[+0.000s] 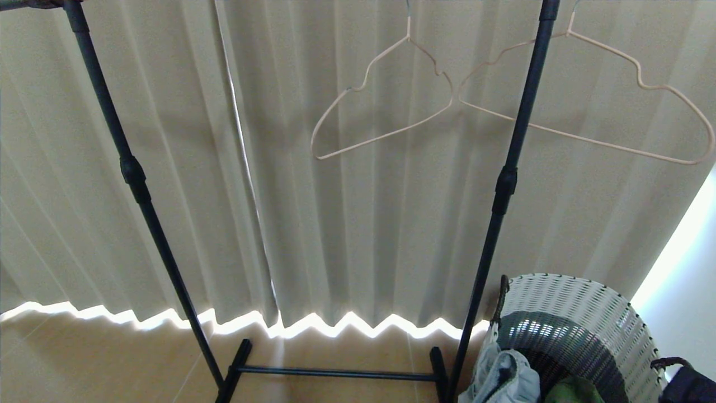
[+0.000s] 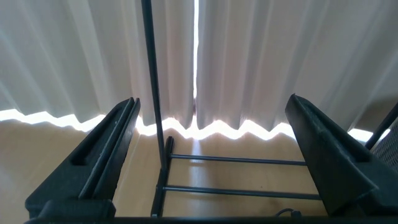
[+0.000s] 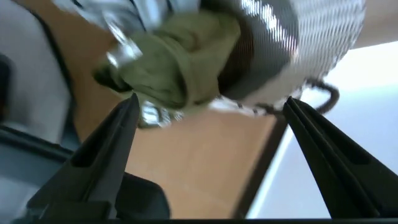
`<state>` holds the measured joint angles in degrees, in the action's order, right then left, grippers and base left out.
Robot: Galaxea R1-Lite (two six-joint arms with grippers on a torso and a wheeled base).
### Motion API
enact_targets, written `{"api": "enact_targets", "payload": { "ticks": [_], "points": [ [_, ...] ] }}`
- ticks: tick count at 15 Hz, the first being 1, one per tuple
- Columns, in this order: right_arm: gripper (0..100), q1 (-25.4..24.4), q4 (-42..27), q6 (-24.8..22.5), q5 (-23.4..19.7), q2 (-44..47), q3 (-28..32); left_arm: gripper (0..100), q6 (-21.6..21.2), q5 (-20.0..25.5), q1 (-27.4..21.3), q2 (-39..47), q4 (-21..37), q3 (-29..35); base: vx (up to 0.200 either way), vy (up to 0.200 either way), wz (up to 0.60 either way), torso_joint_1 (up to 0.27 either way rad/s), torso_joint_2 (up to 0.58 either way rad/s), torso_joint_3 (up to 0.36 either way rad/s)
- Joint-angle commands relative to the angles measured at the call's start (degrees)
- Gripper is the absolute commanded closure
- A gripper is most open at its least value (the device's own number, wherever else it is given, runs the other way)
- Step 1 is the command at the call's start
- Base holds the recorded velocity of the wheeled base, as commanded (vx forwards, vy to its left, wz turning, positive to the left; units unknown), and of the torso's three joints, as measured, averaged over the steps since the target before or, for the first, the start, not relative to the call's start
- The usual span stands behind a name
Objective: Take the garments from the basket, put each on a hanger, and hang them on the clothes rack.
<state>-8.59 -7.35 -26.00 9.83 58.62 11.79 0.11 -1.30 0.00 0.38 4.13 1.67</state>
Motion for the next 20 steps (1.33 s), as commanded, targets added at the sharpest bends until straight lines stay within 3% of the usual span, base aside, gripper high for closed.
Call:
{"api": "enact_targets", "payload": {
  "ticks": [1,6,18,19,20],
  "points": [
    [0,0.6,7.26,-0.63,3.8,19.07,0.08,0,0.15,-0.01,0.0,-0.03,0.0,0.0,0.0,0.0,0.0,0.0,0.0,0.0],
    [0,1.74,16.93,-0.72,3.89,32.52,0.34,0,0.07,-0.37,0.0,-0.03,0.0,0.0,0.0,0.0,0.0,0.0,0.0,0.0],
    [0,6.31,18.6,-1.95,4.15,39.81,3.33,0,-0.02,-0.45,0.0,-0.03,0.0,-0.09,0.0,0.0,0.0,0.0,0.0,0.0],
    [100,6.31,18.6,-1.95,4.15,39.99,3.77,0,-0.02,-0.45,0.0,-0.03,0.0,-0.09,0.0,0.0,0.0,0.0,0.0,0.0],
    [100,6.31,18.86,-1.86,4.06,40.34,4.12,0,-0.02,-0.45,0.0,-0.03,0.0,-0.09,0.0,0.0,0.0,0.0,0.0,0.0]
  ]
}}
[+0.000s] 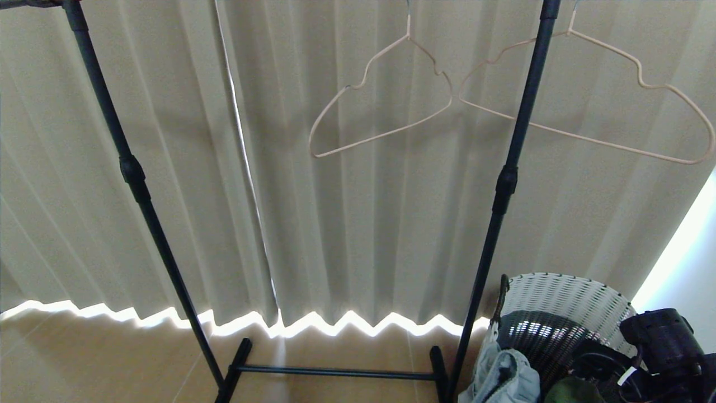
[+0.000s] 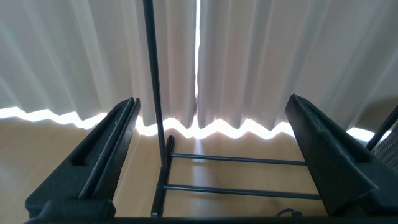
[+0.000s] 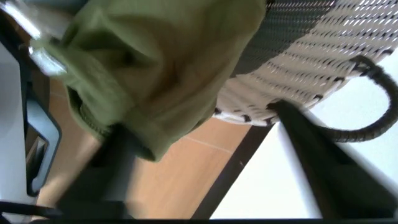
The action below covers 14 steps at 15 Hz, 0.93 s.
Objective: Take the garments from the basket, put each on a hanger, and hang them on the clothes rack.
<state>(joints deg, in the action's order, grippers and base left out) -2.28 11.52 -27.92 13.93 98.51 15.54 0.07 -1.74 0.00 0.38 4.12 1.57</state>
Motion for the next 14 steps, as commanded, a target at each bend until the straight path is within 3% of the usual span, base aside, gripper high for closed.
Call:
{"api": "enact_targets", "payload": {
  "ticks": [1,6,12,14],
  "points": [
    [100,-0.01,0.96,0.06,-0.14,0.8,0.28,0,0.01,-0.01,0.0,-0.03,0.01,0.01,0.0,0.0,0.0,0.0,0.0,0.0],
    [100,-0.01,5.62,0.41,-0.49,-1.22,-1.74,0,0.01,-0.1,0.09,-0.03,0.01,0.01,0.0,0.0,0.0,0.0,0.0,0.0],
    [100,-0.01,6.76,0.58,-1.28,-29.17,-3.94,0,0.01,0.16,0.0,-0.03,0.01,0.01,0.0,0.0,0.0,0.0,0.0,0.0],
    [100,-0.01,7.11,3.39,-1.72,-35.14,-4.03,0,-0.07,0.16,0.0,-0.03,0.01,0.01,0.0,0.0,0.0,0.0,0.0,0.0]
  ]
}}
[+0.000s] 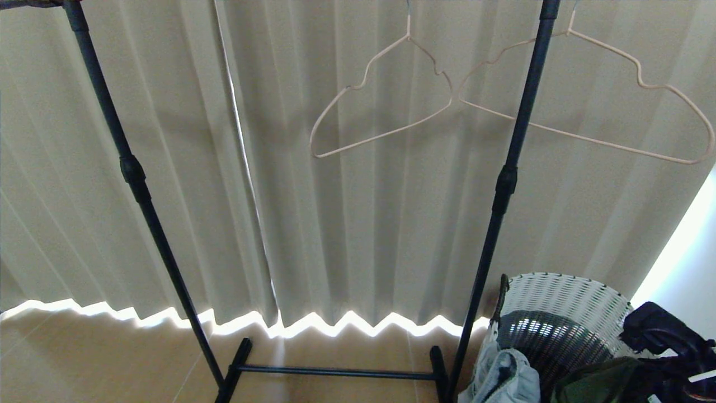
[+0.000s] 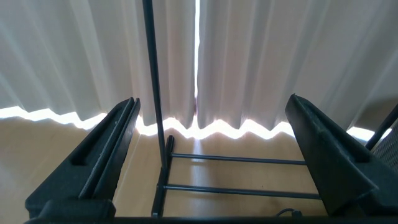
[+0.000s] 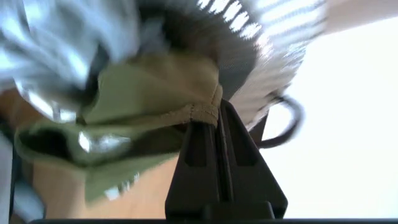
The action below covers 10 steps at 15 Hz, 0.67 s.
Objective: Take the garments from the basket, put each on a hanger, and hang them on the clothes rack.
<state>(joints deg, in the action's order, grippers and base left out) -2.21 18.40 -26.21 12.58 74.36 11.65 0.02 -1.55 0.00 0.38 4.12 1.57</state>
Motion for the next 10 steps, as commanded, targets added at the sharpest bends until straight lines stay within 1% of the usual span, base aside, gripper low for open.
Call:
{"api": "enact_targets", "payload": {
  "ticks": [1,3,5,9,10],
  "points": [
    [100,-0.08,0.33,3.53,-0.45,-14.16,-0.05,0,-0.02,-0.03,0.0,-0.03,0.01,0.01,0.0,0.0,0.0,0.0,0.0,0.0],
    [100,-0.08,0.33,6.7,-0.36,-18.99,0.04,0,-0.02,-0.03,0.0,-0.03,0.01,0.01,0.0,0.0,0.0,0.0,0.0,0.0],
    [100,-0.08,0.15,8.72,-0.36,-21.8,0.04,0,0.06,-0.03,0.0,-0.03,0.01,0.01,0.0,0.0,0.0,0.0,0.0,0.0],
    [100,-0.17,-0.03,8.63,-0.36,-22.77,0.21,0,0.06,-0.03,0.0,-0.03,0.01,0.01,0.0,0.0,0.0,0.0,0.0,0.0],
    [100,-0.25,-0.03,8.63,-0.36,-22.77,0.21,0,0.15,-0.03,0.0,-0.03,0.01,0.01,-0.2,0.0,0.0,0.002,0.01,-0.007]
  ]
}}
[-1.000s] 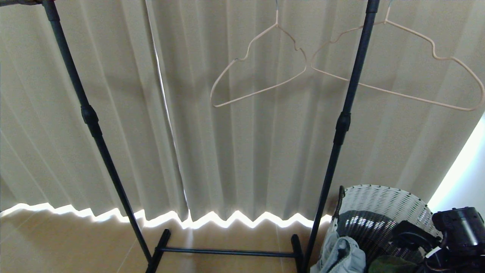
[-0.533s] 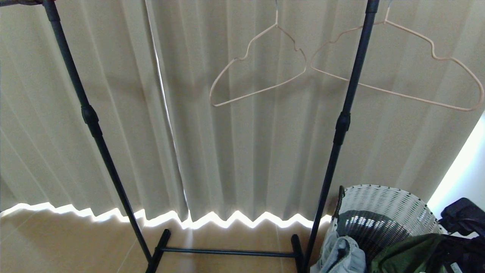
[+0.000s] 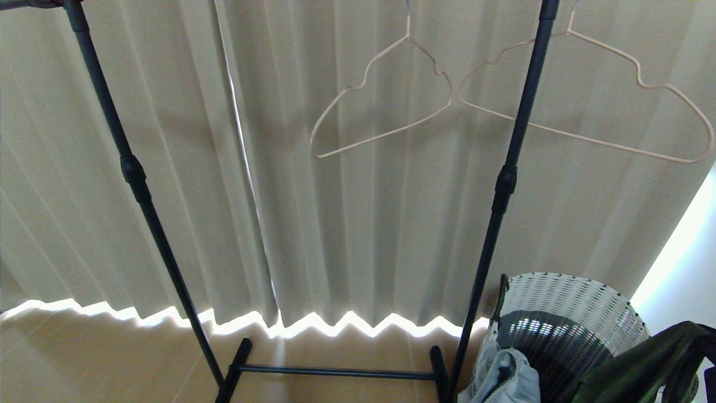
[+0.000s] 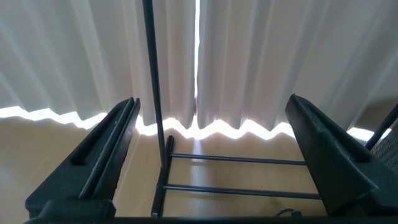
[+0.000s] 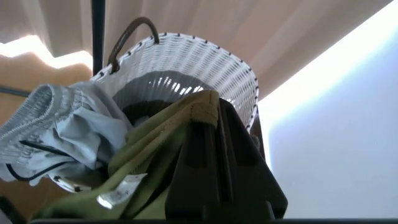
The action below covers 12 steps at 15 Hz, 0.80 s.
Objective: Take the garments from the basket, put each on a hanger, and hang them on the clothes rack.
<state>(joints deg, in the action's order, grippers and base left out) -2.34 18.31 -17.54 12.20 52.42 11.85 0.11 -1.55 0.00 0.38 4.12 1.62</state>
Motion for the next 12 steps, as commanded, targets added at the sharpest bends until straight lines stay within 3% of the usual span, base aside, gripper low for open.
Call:
{"api": "enact_targets", "payload": {
  "ticks": [1,8,12],
  "points": [
    [100,-0.12,0.06,-0.04,0.01,-0.83,0.1,0,0.07,-0.03,0.0,-0.03,0.01,0.05,-0.2,0.0,0.0,0.007,0.0,0.007],
    [100,-0.12,-0.12,-0.04,0.1,-0.48,0.28,0,-0.2,-0.03,0.0,-0.03,0.01,-0.04,-0.2,0.0,0.0,0.0,0.0,0.004],
    [100,-0.12,-0.2,-0.04,0.1,-0.39,0.28,0,-0.37,-0.12,0.0,-0.03,0.01,-0.04,0.0,0.0,0.0,0.0,0.0,0.0]
  ]
}}
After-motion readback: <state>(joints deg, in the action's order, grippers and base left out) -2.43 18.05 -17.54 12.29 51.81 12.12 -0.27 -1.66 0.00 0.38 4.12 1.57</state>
